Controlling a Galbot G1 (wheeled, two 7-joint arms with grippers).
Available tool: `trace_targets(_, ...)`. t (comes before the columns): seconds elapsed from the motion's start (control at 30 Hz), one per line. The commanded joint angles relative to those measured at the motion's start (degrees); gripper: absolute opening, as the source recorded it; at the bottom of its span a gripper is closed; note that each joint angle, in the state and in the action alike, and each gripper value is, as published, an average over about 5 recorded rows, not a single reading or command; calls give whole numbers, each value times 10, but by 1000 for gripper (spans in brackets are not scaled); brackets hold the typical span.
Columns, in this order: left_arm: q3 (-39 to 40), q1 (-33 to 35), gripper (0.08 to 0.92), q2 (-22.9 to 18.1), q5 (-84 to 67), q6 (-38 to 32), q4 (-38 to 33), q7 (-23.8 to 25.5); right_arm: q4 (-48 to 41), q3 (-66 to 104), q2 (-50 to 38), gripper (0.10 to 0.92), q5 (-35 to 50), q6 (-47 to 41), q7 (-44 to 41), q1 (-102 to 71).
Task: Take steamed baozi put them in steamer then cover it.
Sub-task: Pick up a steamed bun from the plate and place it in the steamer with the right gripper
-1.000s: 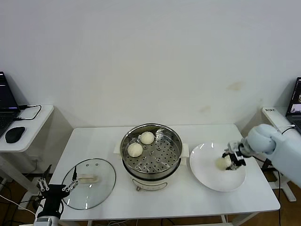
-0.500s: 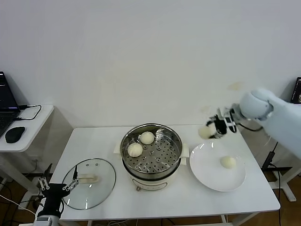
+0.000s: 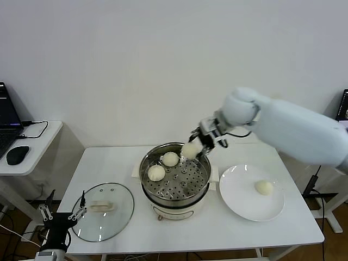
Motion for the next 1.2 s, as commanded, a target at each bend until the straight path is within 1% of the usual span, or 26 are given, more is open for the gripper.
trace_targets(0.03, -6, 0, 823, -4, -2, 0, -1, -1, -10, -79, 102, 585, -54, 128, 2, 2)
trace_targets(0.23, -11, -1, 823, -6, -5, -2, -1, -1, -13, -93, 115, 585, -91, 168, -3, -3)
trace_targets(0.5, -10, 0, 823, -11, -5, -4, 1, -2, 0, -103, 114, 589, -113, 182, -24, -8)
trace_targets(0.8, -10, 2, 823, -12, -5, -8, 2, -1, 11, -107, 101, 606, -109, 185, -29, -10)
trace_targets(0.9, -9, 1, 823, -12, -4, -9, 2, -1, 10, -101, 96, 665, -109, 185, -26, -8)
trace_targets(0.97, -9, 1, 823, -12, -5, -9, 1, -1, 9, -92, 90, 725, -110, 183, -26, -5)
trace_targets(1.07, -11, 1, 823, -9, -5, -9, 1, -1, 8, -72, 71, 793, -108, 178, -30, 2)
trace_targets(1.2, -17, 0, 823, -3, -7, -9, 2, 0, 11, -35, 26, 820, -88, 143, -39, 11)
